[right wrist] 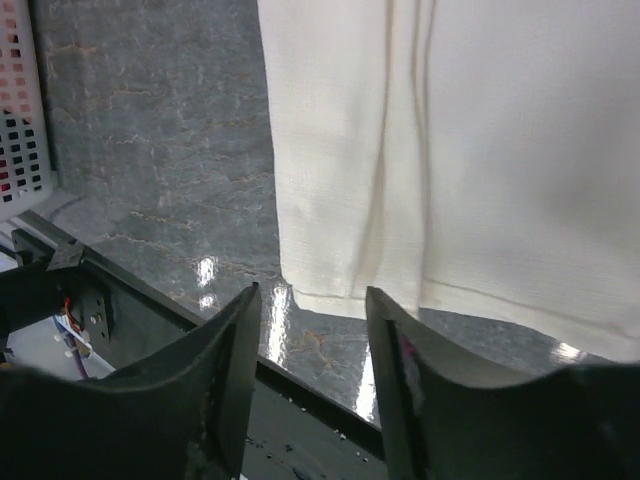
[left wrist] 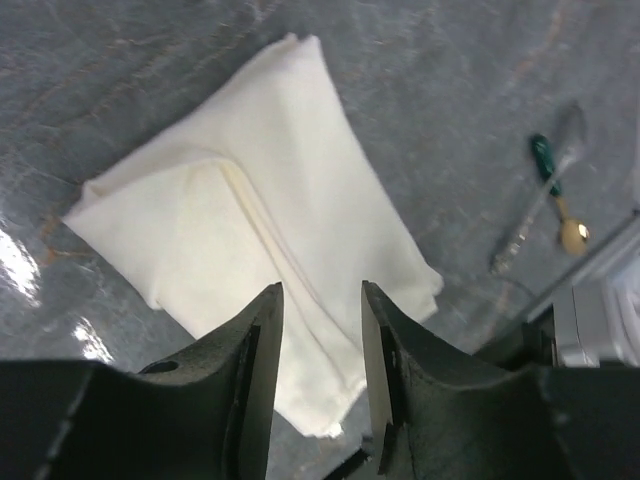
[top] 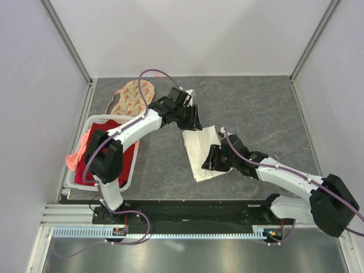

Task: Fold the napkin into a case and place the utensils inside
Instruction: Move the right arm to the center of the board with the 2/3-rectangle-folded napkin, then pick up the 2/3-rectangle-folded napkin at the center of the board.

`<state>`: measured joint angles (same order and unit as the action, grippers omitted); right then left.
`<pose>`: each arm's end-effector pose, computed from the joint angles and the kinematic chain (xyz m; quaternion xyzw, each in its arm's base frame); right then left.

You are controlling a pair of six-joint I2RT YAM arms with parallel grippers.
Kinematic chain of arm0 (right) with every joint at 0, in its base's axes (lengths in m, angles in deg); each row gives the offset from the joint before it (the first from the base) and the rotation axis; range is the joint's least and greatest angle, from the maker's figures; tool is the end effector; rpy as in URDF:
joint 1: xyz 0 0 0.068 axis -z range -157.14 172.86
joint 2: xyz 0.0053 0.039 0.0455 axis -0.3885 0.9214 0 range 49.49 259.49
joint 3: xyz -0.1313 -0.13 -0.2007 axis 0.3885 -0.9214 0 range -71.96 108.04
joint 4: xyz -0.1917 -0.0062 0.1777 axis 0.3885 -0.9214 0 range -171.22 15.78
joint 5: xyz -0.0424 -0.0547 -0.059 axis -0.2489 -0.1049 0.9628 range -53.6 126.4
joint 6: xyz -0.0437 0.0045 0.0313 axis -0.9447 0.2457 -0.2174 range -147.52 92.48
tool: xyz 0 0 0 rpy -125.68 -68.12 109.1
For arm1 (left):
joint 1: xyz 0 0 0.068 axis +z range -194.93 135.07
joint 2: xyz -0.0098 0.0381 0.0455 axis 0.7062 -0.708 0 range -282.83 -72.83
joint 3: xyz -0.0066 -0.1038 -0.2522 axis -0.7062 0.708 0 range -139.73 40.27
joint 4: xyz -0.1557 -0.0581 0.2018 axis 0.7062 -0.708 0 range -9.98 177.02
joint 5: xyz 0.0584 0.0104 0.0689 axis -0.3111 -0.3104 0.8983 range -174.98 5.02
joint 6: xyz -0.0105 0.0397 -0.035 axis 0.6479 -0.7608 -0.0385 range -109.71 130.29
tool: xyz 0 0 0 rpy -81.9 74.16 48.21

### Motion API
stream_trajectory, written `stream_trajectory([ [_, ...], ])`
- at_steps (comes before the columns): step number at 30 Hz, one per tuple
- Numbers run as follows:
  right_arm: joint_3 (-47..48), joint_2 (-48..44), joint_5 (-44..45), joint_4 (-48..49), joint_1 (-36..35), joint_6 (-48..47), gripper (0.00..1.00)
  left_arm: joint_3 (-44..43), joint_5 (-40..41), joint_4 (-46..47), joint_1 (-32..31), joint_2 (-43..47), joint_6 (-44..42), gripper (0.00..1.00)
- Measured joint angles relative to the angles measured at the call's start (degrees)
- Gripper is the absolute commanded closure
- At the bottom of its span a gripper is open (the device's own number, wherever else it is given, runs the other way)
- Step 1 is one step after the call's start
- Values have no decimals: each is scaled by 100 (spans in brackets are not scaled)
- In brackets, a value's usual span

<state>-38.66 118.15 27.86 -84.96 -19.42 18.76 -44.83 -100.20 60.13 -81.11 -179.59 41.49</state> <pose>0.1698 0.1615 0.1879 0.0044 0.9254 0.3097 0.2186 0.3316 -0.2541 0.2503 0.0872 0.9242 -0.2976 0.2230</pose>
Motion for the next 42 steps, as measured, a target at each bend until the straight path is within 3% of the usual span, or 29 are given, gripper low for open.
stream_trajectory([
  [5, 111, -223, 153, -529, 647, -358, 33, 459, -297, 136, -7, 621, 11, 60],
  [10, 155, -232, 293, -1027, 1519, -782, 33, 1373, -225, 262, -144, 1311, 50, 55],
  [17, 208, 299, 229, -1154, 2524, -1368, 37, 2258, 542, 778, -1384, 1982, 92, 52],
  [25, -103, 557, -487, -608, 2533, -1515, 53, 2402, 1480, 1130, -2531, 1886, 52, 38],
  [32, -1014, 105, -1296, 562, 1840, -490, 54, 2450, 2465, 1237, -2988, 1681, -59, 36],
  [35, -1279, -293, -1539, 660, 1478, -50, 45, 2524, 2798, 1252, -3119, 1674, -120, 31],
  [37, -1268, -660, -1443, 446, 1480, 42, 33, 2544, 3029, 1257, -3217, 1635, -173, 30],
  [42, -890, -1202, -804, -358, 2024, -138, 25, 2520, 3318, 1263, -3447, 1344, -236, 30],
])
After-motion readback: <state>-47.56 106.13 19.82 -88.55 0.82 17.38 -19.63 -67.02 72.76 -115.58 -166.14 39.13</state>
